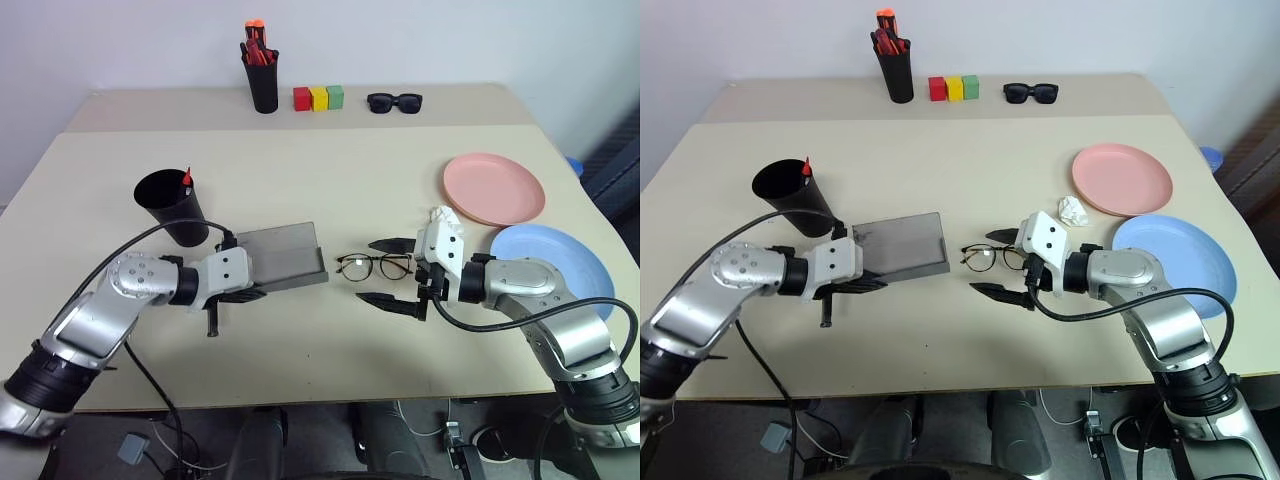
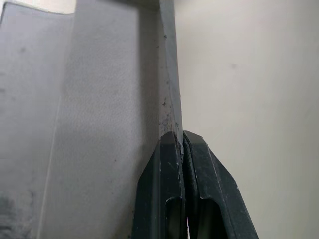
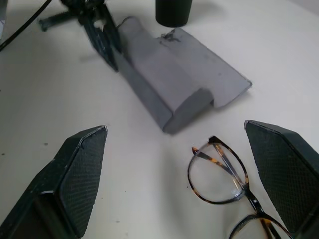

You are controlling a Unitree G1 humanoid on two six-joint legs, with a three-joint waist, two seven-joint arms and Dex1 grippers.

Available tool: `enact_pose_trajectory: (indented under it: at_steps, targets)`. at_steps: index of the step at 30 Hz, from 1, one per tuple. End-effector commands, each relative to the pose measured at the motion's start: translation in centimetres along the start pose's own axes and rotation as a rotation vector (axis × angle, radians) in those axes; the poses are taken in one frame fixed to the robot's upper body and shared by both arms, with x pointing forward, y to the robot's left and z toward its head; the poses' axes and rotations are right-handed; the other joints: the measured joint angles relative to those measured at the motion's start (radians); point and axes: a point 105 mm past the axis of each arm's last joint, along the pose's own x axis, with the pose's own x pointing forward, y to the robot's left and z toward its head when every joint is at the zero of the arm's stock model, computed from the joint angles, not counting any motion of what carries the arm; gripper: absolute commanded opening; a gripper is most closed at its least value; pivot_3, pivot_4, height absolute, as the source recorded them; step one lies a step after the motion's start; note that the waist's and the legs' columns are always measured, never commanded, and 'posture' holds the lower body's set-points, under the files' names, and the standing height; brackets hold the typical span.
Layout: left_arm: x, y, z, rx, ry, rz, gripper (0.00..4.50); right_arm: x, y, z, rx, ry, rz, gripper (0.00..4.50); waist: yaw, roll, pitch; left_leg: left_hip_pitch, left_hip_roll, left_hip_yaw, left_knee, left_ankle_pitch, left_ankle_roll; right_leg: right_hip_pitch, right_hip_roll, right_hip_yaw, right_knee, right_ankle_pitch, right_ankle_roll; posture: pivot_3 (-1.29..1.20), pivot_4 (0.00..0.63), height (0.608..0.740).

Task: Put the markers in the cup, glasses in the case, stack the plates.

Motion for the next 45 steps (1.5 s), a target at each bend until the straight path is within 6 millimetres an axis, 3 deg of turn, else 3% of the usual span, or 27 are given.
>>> enact_pose_trajectory:
  at_steps: [1,3,6,9,17,25,30,33,40,45]
  targets:
    - [-0.1,0.1,0.2,0.091,0.021,-0.085,0.07,0.0,-0.8,0.7,-0.018,-0.021,-0.04,4.5,-0.001,0.0,0.0,0.0,0.0,0.0,0.0,0.0,0.0,0.0,0.0,0.0,0.0,0.0,0.0,0.0,0.15,0.74]
    - [0.1,0.4,0.3,0.08,0.006,-0.119,0.07,0.0,-1.1,0.5,0.003,-0.008,-0.056,4.5,-0.002,0.0,0.0,0.0,0.0,0.0,0.0,0.0,0.0,0.0,0.0,0.0,0.0,0.0,0.0,0.0,0.15,0.74]
    - [0.3,0.9,0.5,0.077,-0.002,-0.132,0.82,-0.1,-1.4,0.1,0.012,0.019,-0.08,4.5,-0.002,0.0,0.0,0.0,0.0,0.0,0.0,0.0,0.0,0.0,0.0,0.0,0.001,0.0,0.0,0.0,0.15,0.74]
    - [0.4,1.5,0.6,0.087,-0.01,-0.093,2.2,-0.2,-2.2,-0.2,-0.006,0.055,-0.125,4.5,-0.004,0.0,0.0,0.0,0.0,0.0,0.0,0.0,0.0,0.0,0.0,0.0,0.001,0.0,0.001,0.0,0.15,0.74]
    - [-2.3,2.4,1.4,0.007,-0.095,0.035,2.2,0.0,-4.0,0.5,-0.192,0.152,-0.182,4.5,-0.006,0.0,0.0,0.0,0.0,0.0,0.0,0.0,0.0,-0.001,0.0,0.0,0.002,0.001,0.001,0.0,0.15,0.74]
    - [-4.2,-0.7,1.3,-0.264,-0.257,0.131,2.2,1.4,-4.3,-1.0,-0.363,0.297,-0.164,4.5,-0.002,0.0,0.0,0.0,0.001,0.0,0.001,0.0,0.001,0.0,0.0,0.0,0.002,0.0,0.001,0.0,0.15,0.74]
    - [-4.0,-3.5,0.9,-0.335,-0.252,0.135,2.2,1.8,-4.7,-1.5,-0.399,0.319,-0.172,4.5,-0.004,0.0,0.0,0.001,0.0,0.0,0.001,0.0,0.001,0.0,0.0,0.0,0.002,0.0,0.001,0.0,0.15,0.74]
    - [-3.8,-4.2,1.3,-0.373,-0.27,0.17,2.26,2.0,-4.9,-2.0,-0.437,0.344,-0.166,3.64,-0.003,0.0,0.0,0.001,0.0,0.0,0.001,0.0,0.001,0.0,0.0,0.0,0.002,0.0,0.0,0.0,0.15,0.74]
    - [-3.4,-4.3,1.7,-0.39,-0.271,0.199,2.26,2.0,-5.1,-2.6,-0.481,0.374,-0.136,0.16,-0.003,0.0,0.0,0.001,0.0,0.0,0.001,0.0,0.001,0.0,0.0,0.0,0.002,0.0,0.0,0.0,0.15,0.74]
    - [-3.6,-4.0,1.6,-0.405,-0.282,0.227,2.26,2.0,-5.2,-2.9,-0.5,0.391,-0.132,0.03,-0.004,0.0,0.0,0.001,0.0,0.0,0.001,0.0,0.001,0.0,0.0,0.0,0.002,0.0,0.0,0.0,0.15,0.74]
